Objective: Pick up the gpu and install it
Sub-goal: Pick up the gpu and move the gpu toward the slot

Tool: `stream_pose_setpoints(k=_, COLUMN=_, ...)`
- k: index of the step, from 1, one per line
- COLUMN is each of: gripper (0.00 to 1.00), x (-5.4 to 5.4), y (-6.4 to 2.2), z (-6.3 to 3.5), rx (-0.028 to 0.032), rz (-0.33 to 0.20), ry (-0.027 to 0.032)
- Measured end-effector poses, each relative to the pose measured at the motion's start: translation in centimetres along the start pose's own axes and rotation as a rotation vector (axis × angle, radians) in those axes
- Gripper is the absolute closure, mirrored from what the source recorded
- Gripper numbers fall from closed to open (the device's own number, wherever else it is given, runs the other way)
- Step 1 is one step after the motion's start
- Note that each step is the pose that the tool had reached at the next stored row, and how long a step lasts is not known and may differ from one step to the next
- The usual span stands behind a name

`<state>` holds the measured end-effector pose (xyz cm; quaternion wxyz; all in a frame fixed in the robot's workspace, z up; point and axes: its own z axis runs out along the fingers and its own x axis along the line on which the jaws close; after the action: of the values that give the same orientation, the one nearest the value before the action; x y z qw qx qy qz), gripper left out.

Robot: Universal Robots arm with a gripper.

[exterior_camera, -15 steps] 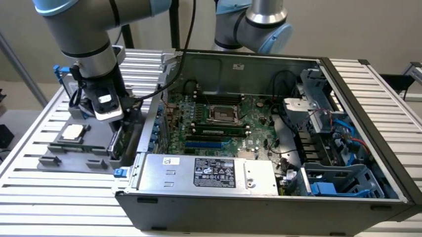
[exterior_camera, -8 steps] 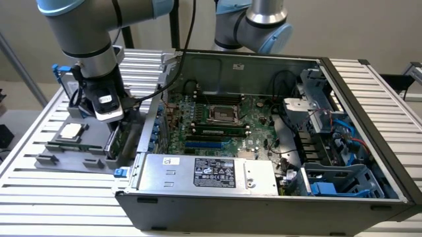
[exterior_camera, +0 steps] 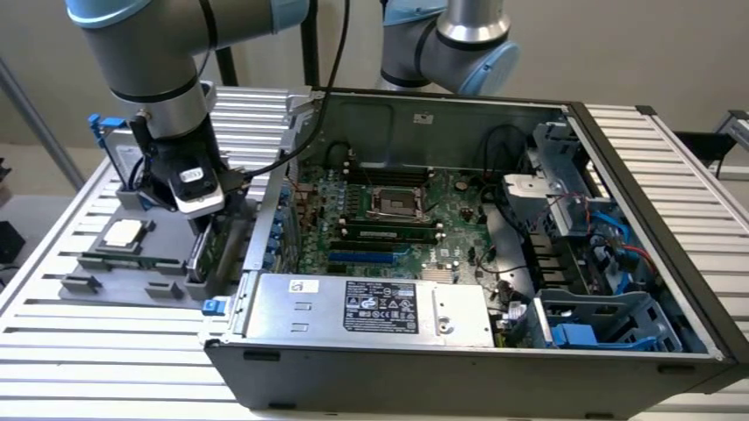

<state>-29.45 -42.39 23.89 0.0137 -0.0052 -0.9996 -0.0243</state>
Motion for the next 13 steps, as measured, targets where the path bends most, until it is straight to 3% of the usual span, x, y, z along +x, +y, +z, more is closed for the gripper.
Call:
stream_pose_setpoints(k=5, gripper=0.73, x=-0.1, y=-0.13, z=-0.07, rx=-0.0039, rz=-0.007, ry=0.0001)
stream_pose_setpoints(k=8, gripper=0.73, x=-0.1, y=-0.12, z=-0.34, rx=-0.0114, rz=-0.007, ry=0.0002)
stream_pose_setpoints(k=13, gripper=0.73, x=0.0, y=-0.09, z=-1.03, rx=-0.0135, rz=-0.007, ry=0.0003)
